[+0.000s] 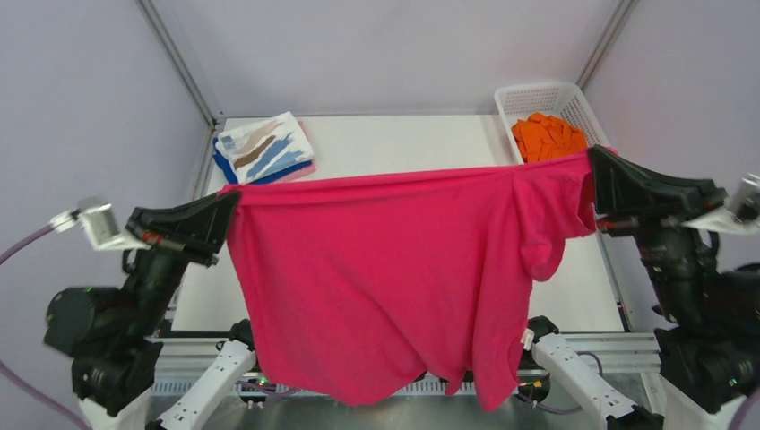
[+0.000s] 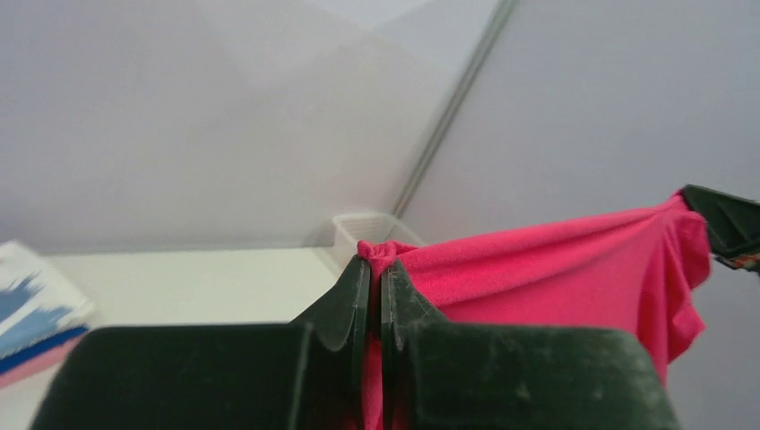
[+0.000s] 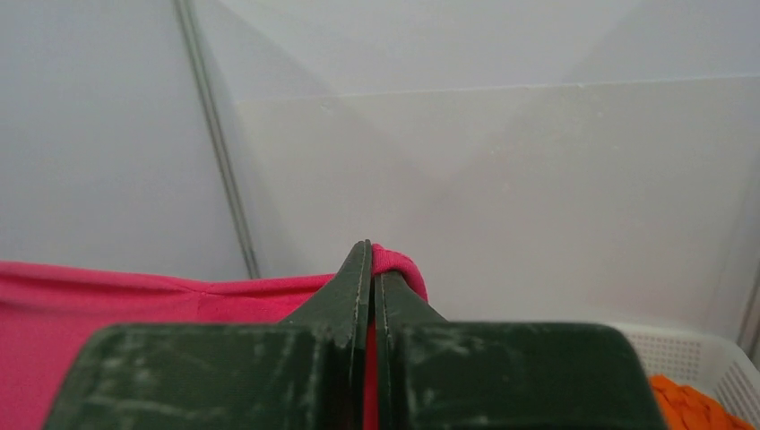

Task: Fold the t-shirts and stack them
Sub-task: Flatten out the tshirt

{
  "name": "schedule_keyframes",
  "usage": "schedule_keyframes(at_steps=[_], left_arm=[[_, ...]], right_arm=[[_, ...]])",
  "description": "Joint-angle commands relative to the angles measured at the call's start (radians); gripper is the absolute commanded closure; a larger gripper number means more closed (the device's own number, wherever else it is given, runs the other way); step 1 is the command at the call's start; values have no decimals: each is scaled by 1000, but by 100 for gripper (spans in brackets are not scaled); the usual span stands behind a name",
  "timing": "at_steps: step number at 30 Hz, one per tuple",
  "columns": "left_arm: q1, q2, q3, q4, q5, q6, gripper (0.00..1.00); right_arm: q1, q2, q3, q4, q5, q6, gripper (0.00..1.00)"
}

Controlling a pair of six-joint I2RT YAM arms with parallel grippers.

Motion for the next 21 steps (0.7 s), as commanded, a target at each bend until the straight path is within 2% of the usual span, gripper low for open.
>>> schedule_keyframes(at_steps=[1,6,9,10,11,12,13,14,15,16,18,21], left_arm=[[3,130,-130,47,-318,54,100],[23,412,-252,104,-623,64,100],[89,707,-242,103,-634,30,97],[117,805,-223,102,-617,23,89],[144,895,-183,81,-579,12,75],[170,989,-136,47,-530,-4,51],[189,1071,-74,-3,-494,-21,27],[203,1136,-12,-45,-465,-34,7],[207,1186,37,-79,-457,-36,1],[207,1217,72,-96,-457,-33,1],[207,1235,98,-93,-425,-17,0],[206,1204,63,-52,-346,-7,0]], right_arm=[[-7,129,-112,83,265,-104,95],[-7,302,-310,245,366,-147,95],[-20,516,-389,348,349,-158,92],[-36,628,-394,365,333,-147,89],[-45,685,-389,396,291,-131,85],[-60,803,-378,410,269,-106,66],[-70,859,-342,429,224,-98,52],[-73,971,-312,426,210,-86,29],[-73,1016,-248,406,201,-81,20],[-74,1094,-212,388,198,-72,6],[-74,1153,-133,332,203,-61,2],[-74,1134,-164,344,202,-44,4]])
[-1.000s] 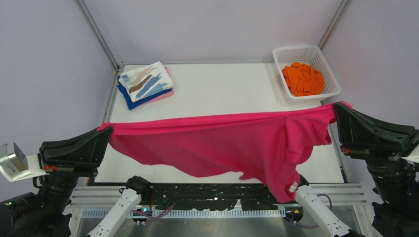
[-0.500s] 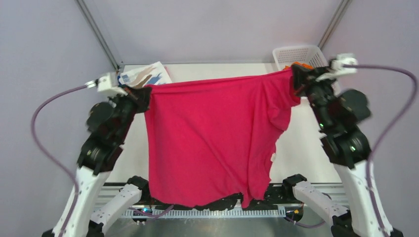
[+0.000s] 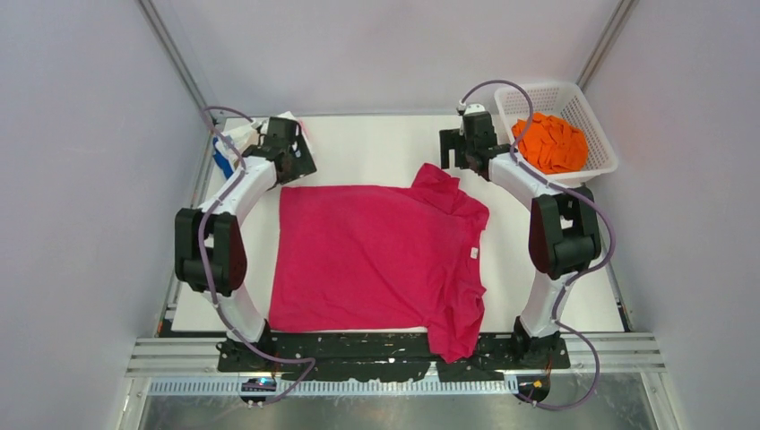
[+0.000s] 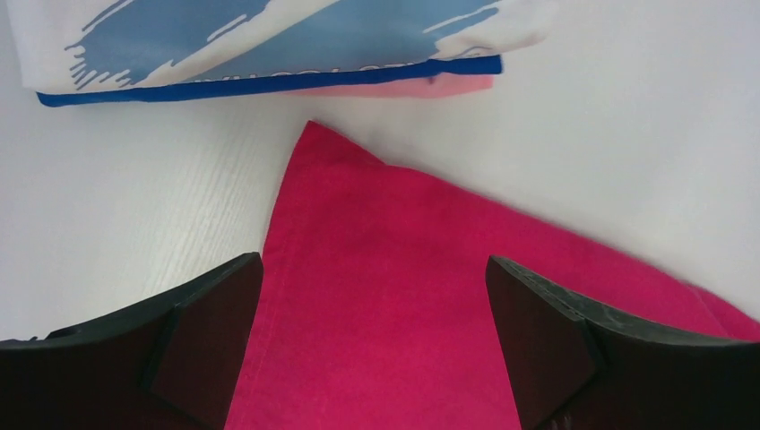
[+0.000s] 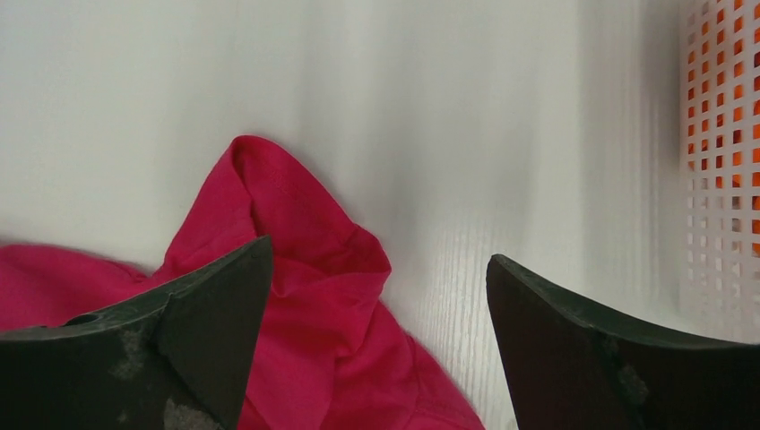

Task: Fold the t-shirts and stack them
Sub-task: Flatten out the tshirt

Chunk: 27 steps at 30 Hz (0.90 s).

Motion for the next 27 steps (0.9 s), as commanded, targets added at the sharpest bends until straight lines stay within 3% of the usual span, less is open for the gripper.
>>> schedule_keyframes(at_steps=[1,7,11,14,19,27], left_arm=[[-11,-118,39,27,111,-4,0],[-36,-248,-178,122,301,-33,0],[-84,-323,-330,174,359,-50,0],[-104,-361,-443,239,382,-72,0],[-107,-338,-501,271,399,-77,0],[-107,-282,-507,290,416,-73,0]], right_arm=[[5,-124,33,55,-19,41,5],[3,-202,-131,30,-231,134,5],[5,-189,-172,-9,-217,145,1],[4,-133,-142,-56,-191,146,10],[4,-4,-68,-113,-110,164,30],[-1,129,40,-153,-68,169,43]])
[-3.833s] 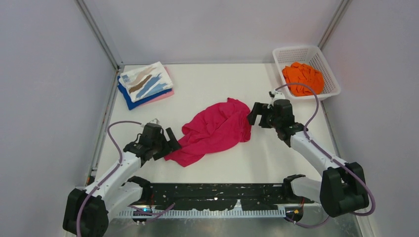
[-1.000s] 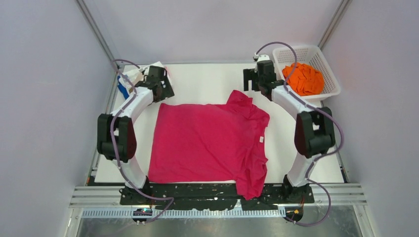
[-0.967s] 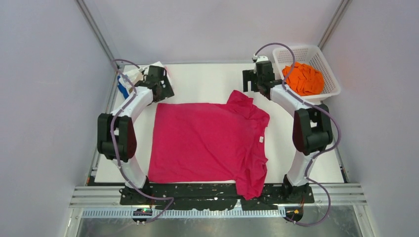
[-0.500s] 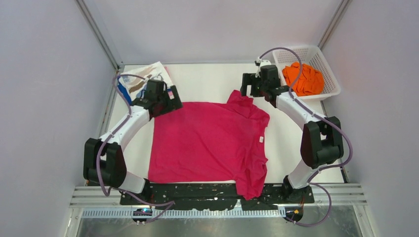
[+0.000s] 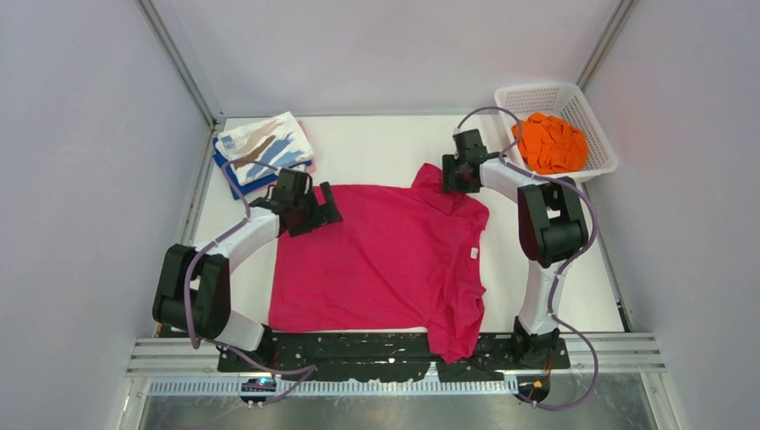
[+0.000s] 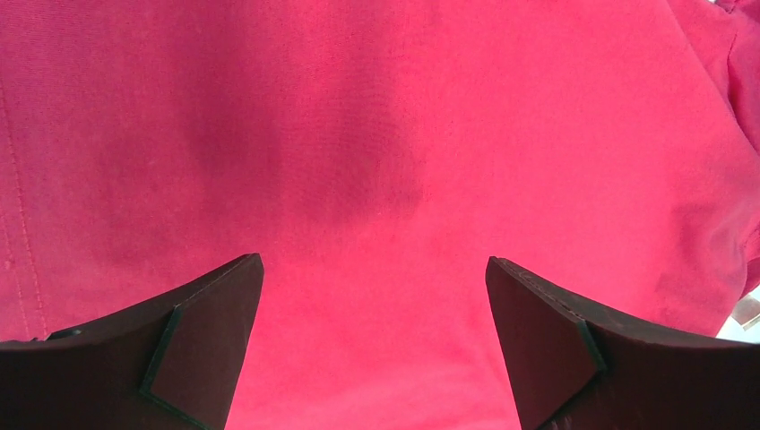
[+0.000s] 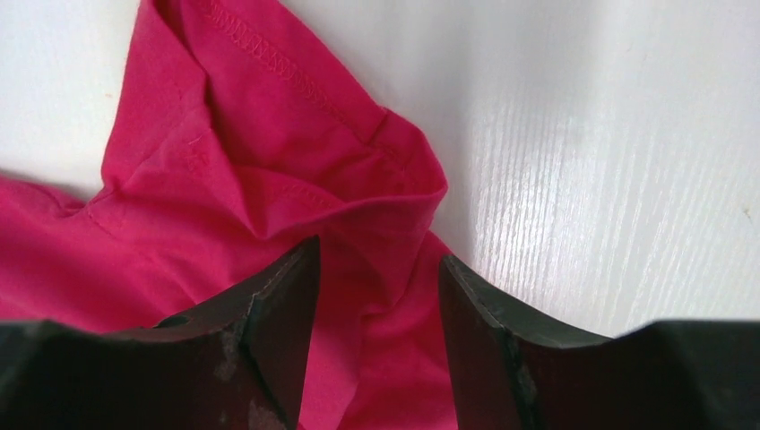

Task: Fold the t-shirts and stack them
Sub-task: Flatten out the tshirt

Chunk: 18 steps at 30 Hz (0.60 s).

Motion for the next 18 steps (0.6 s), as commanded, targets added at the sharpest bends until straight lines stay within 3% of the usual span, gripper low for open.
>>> schedule_keyframes(at_steps=[1,7,9,13,15,18], left_arm=[[4,23,5,69,29,-1,0],[4,51,11,71,19,5,0],[4,56,15,66,15,8,0],[4,51,17,60,-3,14,0],[4,52,16,63,-5,15,0],[4,63,17,65,-6,15,0]], right_arm=[[-1,22,98,-4,46,11,44],[-5,92,185,-10,59,2,52],[-5,114,203,-15,52,2,60],[-5,122,219,-19,51,-4,86],[-4,116,230,-10,52,-28,93],[-3,111,292,-35,68,-95,95]])
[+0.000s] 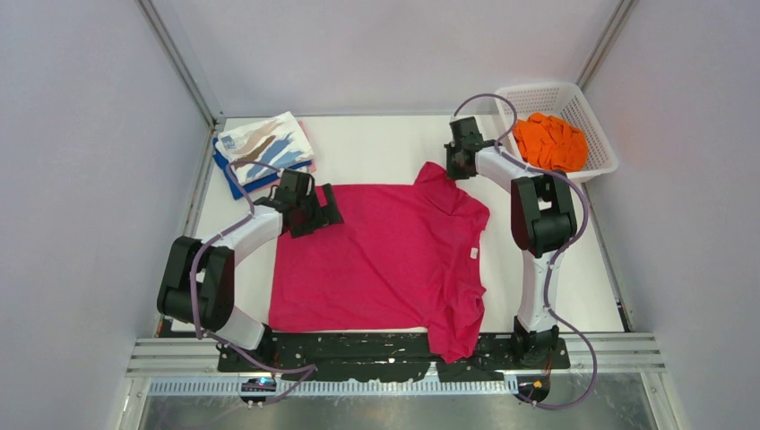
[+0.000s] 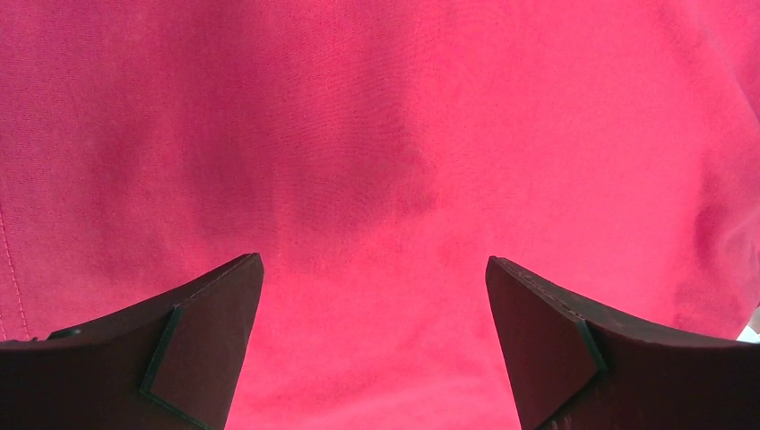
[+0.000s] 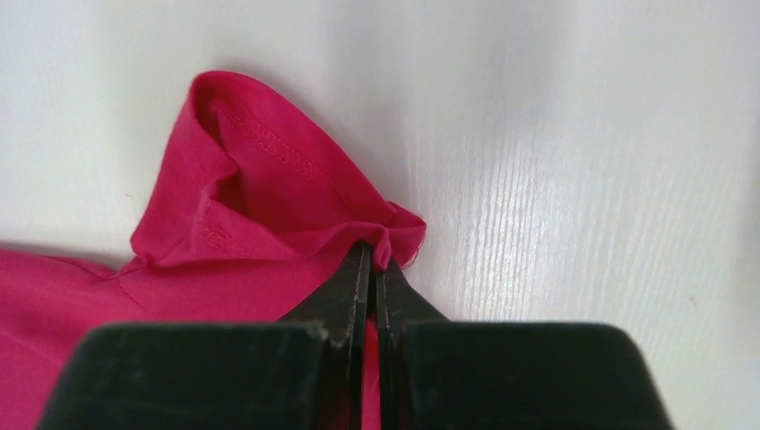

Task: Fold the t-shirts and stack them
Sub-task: Flatten out the tshirt

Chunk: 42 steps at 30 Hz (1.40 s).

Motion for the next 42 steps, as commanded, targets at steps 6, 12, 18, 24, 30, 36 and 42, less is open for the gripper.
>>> schedule_keyframes(at_steps=[6,12,18,24,30,36,42], left_arm=[[4,40,37,27,-14,19,0],[4,73,72,-3,-34,27,0],[4,75,88,-21,-45,28,1],[4,42,81,-16,-31,25,0],[5,21,64,-4,-19,14,0],[17,52,55,19,16,-1,1],[59,100,38,56,100,-22,0]], right_arm=[[0,12,236,-45,-54,-474,93],[0,171,462,-117,-126,-606,85],[1,189,583,-111,74,-492,14],[-7,-99,212,-47,103,-237,5],[-53,-393,-283,103,-148,144,5],[-55,-451,-439,114,-256,154,5],[-93,-363,-443,76,-236,151,5]])
